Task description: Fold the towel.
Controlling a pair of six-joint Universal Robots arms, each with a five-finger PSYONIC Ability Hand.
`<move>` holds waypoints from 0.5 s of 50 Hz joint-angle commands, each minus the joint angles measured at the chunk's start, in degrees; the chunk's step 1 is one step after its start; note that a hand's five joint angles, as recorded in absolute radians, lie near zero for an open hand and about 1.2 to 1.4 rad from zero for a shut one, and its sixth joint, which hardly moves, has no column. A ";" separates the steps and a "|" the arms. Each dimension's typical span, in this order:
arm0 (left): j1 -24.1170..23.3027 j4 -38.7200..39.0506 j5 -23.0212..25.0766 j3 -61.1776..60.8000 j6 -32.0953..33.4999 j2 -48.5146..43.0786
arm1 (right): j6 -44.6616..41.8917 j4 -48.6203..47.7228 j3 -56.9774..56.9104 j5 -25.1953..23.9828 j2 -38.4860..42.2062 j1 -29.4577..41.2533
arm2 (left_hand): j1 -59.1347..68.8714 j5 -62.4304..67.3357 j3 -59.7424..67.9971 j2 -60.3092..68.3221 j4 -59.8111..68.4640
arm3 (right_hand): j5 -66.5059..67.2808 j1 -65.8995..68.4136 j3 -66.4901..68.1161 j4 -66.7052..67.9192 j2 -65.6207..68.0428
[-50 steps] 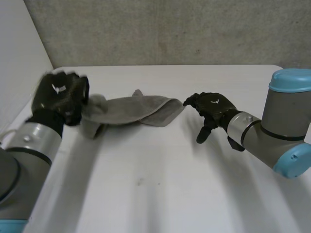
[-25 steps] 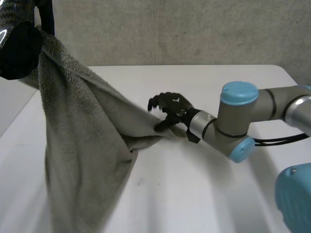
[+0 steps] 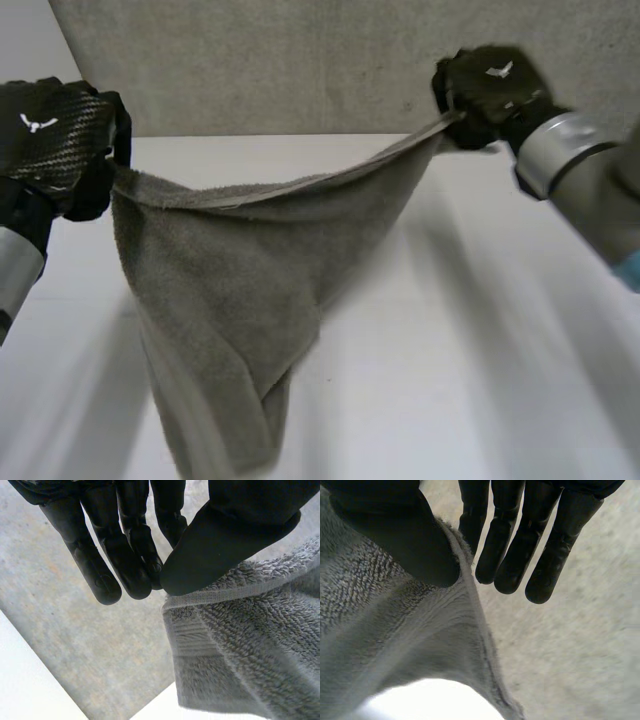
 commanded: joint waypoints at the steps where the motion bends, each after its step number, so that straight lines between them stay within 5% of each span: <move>1: -0.03 -0.46 0.31 2.18 0.22 -4.91 | -7.02 12.73 4.17 -0.35 -16.78 -2.38 | 12.03 10.59 10.31 10.24 10.23 | 14.48 24.56 12.14 11.66 12.74; 6: 0.14 -4.31 0.23 4.29 1.35 -11.93 | -15.28 24.24 2.77 0.00 -14.23 -2.47 | 12.03 10.59 10.31 10.24 10.23 | 14.48 24.56 12.14 11.66 12.74; 13: 0.23 -11.80 0.31 8.34 5.14 -24.87 | -32.75 36.89 1.45 4.64 0.50 -1.42 | 12.03 10.59 10.31 10.24 10.23 | 14.48 24.56 12.14 11.66 12.74; 25: -0.38 -9.28 0.58 31.77 6.37 -42.18 | -31.45 26.26 -17.53 9.85 17.06 1.31 | 12.03 10.59 10.31 10.24 10.23 | 14.48 24.56 12.14 11.66 12.74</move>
